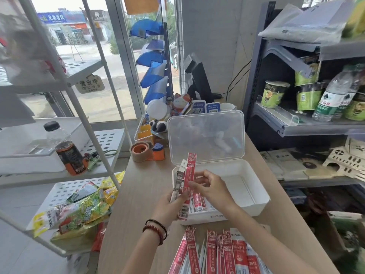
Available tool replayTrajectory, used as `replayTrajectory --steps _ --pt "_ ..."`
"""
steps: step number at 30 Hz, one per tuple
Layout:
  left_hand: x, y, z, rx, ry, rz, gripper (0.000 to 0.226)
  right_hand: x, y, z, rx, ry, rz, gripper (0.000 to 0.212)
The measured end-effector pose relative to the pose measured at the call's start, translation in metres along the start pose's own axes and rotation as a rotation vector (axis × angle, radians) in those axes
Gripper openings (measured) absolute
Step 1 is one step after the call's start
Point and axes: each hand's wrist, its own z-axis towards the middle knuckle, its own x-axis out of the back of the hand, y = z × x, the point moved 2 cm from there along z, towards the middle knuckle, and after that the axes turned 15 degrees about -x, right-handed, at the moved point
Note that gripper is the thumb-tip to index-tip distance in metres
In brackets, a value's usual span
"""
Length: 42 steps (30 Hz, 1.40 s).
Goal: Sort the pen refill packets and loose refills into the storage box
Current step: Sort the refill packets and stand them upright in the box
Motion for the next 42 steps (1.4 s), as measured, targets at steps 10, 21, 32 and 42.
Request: replayTrajectory --steps 10,21,32,42 --pt "0.014 -0.012 -0.008 0.081 0.091 0.009 0.023 0.033 0.010 0.035 -0.115 0.167 0.150 0.026" --pt "0.015 -0.001 -0.003 -0.004 0.140 -0.031 0.032 -0.002 0.047 0.060 -0.231 0.156 -0.238 0.040" --pt "0.021 0.005 0.001 -0.025 0.190 -0.047 0.010 0.006 0.045 0.058 -0.155 0.160 -0.442 0.038" --pt "0.001 0.014 0.004 -0.091 0.080 0.101 0.024 0.027 0.006 -0.010 0.033 -0.008 -0.139 0.020"
